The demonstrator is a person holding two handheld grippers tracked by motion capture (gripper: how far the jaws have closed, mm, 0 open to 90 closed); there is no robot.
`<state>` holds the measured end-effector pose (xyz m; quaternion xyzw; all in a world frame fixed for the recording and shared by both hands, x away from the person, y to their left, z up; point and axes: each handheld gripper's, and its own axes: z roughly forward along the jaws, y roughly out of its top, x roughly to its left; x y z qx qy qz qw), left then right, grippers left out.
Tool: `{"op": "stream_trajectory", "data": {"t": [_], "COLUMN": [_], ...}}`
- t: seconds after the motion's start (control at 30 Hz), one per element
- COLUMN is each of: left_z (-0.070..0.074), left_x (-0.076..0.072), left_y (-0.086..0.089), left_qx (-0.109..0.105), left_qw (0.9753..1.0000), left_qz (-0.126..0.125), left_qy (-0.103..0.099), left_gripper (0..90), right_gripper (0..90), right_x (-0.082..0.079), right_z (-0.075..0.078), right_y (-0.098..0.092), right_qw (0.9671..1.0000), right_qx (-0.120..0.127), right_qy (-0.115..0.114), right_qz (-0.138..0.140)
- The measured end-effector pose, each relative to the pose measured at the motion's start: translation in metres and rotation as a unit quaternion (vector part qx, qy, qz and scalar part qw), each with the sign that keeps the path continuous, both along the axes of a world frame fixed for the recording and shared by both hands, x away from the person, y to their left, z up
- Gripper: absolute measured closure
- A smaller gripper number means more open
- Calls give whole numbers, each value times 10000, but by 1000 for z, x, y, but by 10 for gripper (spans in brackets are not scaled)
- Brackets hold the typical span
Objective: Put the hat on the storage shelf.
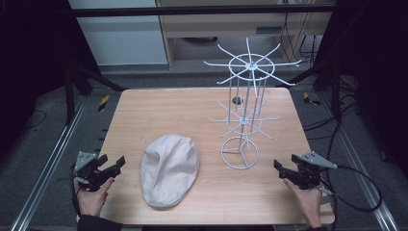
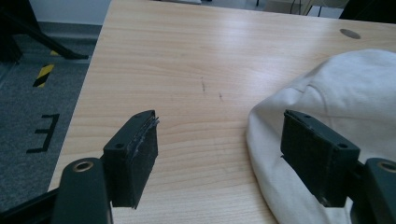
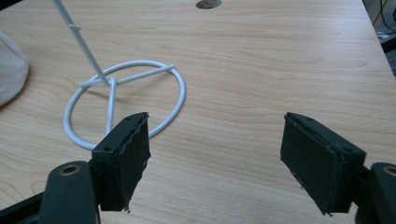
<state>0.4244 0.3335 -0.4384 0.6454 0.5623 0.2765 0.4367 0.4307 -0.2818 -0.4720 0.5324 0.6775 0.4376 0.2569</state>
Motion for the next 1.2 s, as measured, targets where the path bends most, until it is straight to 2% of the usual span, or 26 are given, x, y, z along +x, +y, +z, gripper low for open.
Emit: {"op": "stream_trajectory", "data": {"t": [0.2,0.4,0.57,0.97,1.2], "left_z": [10,16,21,22,21], "left_x": [-5,-9,-11,-12,-12], "left_y": [-15,-31,-42,-61,-75], "left_qx": [142,254,358,374,433], "left_qw": [9997,9989,9978,9966,9950], "left_qz": [-199,-394,-548,-731,-890], "left_qy": [-58,-14,-41,29,92], "left_gripper": [270,266,260,253,253], "right_gripper": [242,243,239,250,250], "right_x": [-1,-1,-1,-2,-2], "right_z": [0,0,2,3,4], "right_y": [1,2,3,6,9], "right_qw": [10000,9998,9998,9996,9995], "right_qx": [-81,-186,-179,-222,-222], "right_qy": [22,3,23,42,33], "right_qz": [19,17,88,164,218]}}
